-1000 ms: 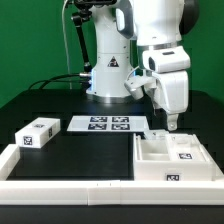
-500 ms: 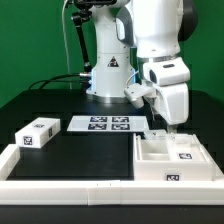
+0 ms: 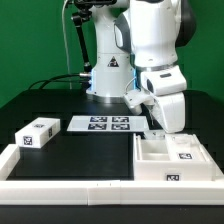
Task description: Assemble cabinet
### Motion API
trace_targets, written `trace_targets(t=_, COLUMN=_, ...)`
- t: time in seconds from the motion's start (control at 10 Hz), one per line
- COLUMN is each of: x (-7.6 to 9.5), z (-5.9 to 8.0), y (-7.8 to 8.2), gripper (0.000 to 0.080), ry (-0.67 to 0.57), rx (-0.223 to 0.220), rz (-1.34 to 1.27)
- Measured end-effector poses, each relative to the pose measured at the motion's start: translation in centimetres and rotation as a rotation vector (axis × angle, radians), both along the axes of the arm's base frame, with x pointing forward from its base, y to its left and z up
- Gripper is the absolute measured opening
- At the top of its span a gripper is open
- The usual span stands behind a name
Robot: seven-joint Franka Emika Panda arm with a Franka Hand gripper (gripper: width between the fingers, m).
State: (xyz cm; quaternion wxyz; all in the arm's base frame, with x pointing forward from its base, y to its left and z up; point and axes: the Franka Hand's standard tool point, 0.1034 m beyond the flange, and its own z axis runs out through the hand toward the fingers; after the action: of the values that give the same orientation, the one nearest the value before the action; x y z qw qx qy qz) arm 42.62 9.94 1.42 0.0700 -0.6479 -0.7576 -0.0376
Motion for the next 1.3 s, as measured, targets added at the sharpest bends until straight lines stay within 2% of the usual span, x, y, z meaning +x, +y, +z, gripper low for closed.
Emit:
trace_targets(t=0.1, x=0.0, z=0.0, y=0.0, gripper=0.0671, ry=-0.001, rx=0.000, rz=-0.001)
trace_targets(t=0.3, x=0.1, z=0.0, y=0.0, gripper=0.0397, ry=-0.004, rx=0.002, rz=-0.002)
trace_targets(t=0.4, x=0.1, z=0.0, y=0.0, gripper=0.0202, ry=-0.005, rx=0.002, rz=-0.002)
trace_targets(t=0.5, x=0.1, z=0.0, y=0.0, gripper=0.0202, ry=-0.005, rx=0.002, rz=-0.002)
trace_targets(t=0.6, x=0.1, z=0.0, y=0.0, gripper=0.0075, ry=-0.005, rx=0.002, rz=-0.002)
trace_targets(t=1.1, x=0.1, z=0.2, y=-0.2, gripper=0.0067, ry=0.002, rx=-0.004, rz=-0.034)
trace_targets(t=1.3, x=0.0, z=1.5, y=-0.8, gripper=0.0067, ry=0.028, rx=-0.038, rz=-0.131)
